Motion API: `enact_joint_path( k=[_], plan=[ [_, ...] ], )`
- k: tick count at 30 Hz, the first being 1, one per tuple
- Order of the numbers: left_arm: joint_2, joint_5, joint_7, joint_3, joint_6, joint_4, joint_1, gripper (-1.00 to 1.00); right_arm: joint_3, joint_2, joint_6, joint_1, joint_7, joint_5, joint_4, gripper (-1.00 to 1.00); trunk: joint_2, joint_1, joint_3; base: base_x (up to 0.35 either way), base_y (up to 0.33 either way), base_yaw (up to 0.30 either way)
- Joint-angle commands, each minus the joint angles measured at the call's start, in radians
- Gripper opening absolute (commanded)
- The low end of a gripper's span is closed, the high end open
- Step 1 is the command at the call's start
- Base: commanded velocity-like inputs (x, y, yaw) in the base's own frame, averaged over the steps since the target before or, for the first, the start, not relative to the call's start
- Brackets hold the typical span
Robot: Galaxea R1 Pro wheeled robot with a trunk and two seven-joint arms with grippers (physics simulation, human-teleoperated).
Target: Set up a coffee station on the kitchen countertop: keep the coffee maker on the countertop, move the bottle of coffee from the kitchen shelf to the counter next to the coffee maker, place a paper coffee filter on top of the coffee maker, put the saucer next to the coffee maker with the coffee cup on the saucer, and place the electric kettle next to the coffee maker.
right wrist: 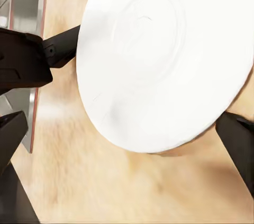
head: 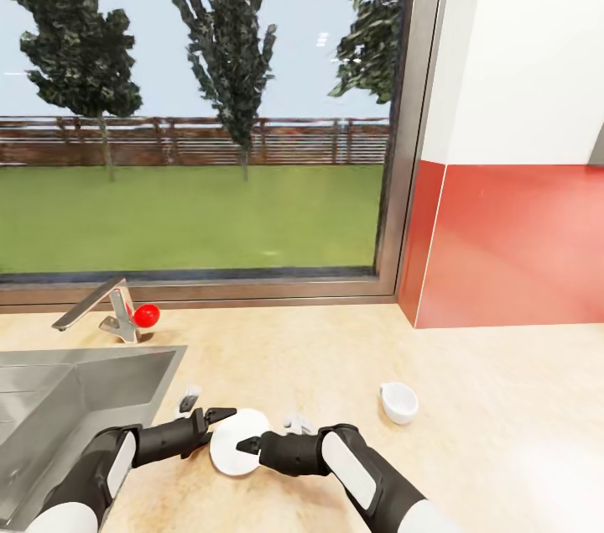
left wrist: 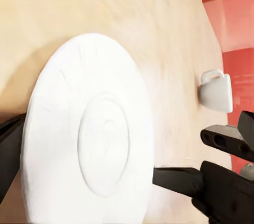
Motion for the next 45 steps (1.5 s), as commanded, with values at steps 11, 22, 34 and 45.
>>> enact_joint_path(
  k=[11, 22, 34, 45],
  plan=[
    [-0.017, -0.013, -0.003, 0.0, 0.007, 0.001, -0.001, 1.0, 0.04, 0.0, -0.021, 0.0, 0.0, 0.01, 0.002, 1.0, 0.0, 0.001, -0.001, 0.0, 0.0, 0.0],
    [-0.024, -0.013, -0.006, -0.002, 0.007, 0.001, -0.001, 1.0, 0.04, 0.0, -0.022, 0.0, 0.0, 0.01, 0.002, 1.0, 0.0, 0.001, -0.001, 0.0, 0.0, 0.0],
    [-0.038, -0.016, -0.006, -0.002, 0.007, 0.001, -0.001, 1.0, 0.04, 0.0, -0.021, 0.0, 0.0, 0.01, 0.002, 1.0, 0.0, 0.001, -0.001, 0.0, 0.0, 0.0],
    [-0.038, -0.012, -0.006, -0.002, 0.008, 0.001, -0.001, -1.0, 0.04, 0.0, -0.022, 0.0, 0.0, 0.01, 0.002, 1.0, 0.0, 0.001, -0.001, 0.0, 0.0, 0.0]
  ],
)
